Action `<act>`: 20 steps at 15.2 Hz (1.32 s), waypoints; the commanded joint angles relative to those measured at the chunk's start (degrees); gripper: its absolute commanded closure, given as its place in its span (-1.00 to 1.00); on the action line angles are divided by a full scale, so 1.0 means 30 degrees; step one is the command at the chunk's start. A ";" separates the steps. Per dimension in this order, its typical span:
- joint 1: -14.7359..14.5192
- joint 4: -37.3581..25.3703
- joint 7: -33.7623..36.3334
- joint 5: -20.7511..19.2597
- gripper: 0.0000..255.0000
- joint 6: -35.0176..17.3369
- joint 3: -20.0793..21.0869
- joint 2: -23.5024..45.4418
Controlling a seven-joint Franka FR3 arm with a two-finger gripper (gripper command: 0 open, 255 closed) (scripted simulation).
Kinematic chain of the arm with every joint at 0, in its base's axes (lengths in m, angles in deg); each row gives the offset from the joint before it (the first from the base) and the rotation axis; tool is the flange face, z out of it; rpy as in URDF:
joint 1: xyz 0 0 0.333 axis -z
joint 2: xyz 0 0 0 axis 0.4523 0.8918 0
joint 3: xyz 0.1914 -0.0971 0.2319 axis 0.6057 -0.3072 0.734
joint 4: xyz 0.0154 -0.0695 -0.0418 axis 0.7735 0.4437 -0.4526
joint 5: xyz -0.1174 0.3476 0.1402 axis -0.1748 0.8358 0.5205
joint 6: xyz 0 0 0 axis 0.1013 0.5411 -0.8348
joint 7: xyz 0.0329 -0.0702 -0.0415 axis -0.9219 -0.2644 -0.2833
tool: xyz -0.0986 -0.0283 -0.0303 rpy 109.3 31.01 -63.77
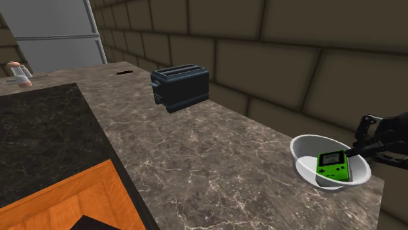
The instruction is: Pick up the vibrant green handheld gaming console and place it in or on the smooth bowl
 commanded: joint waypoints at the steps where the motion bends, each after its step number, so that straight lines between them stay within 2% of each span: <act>1: 0.0000 0.0000 0.0000 0.0000 1.00 0.0000 0.0000 0.0000; 2: 0.0000 0.0000 0.0000 0.0000 -1.00 0.0000 0.0000 0.0000; 5: 0.1360 -0.4472 -0.2654 0.0068 -1.00 0.3654 0.0375 0.3868; 7: 0.1979 -0.8696 -0.3827 -0.0234 -1.00 0.6525 0.0726 0.7175; 8: 0.2166 -1.1509 -0.4193 -0.0459 -1.00 0.8228 0.0946 0.9217; 9: 0.2217 -1.3242 -0.4291 -0.0590 -1.00 0.9206 0.1080 1.0416; 16: 0.1854 -1.0232 -0.4869 -0.0328 -1.00 0.7123 0.1139 0.9444; 20: 0.1822 -1.0027 -0.4908 -0.0306 -1.00 0.6967 0.1146 0.9389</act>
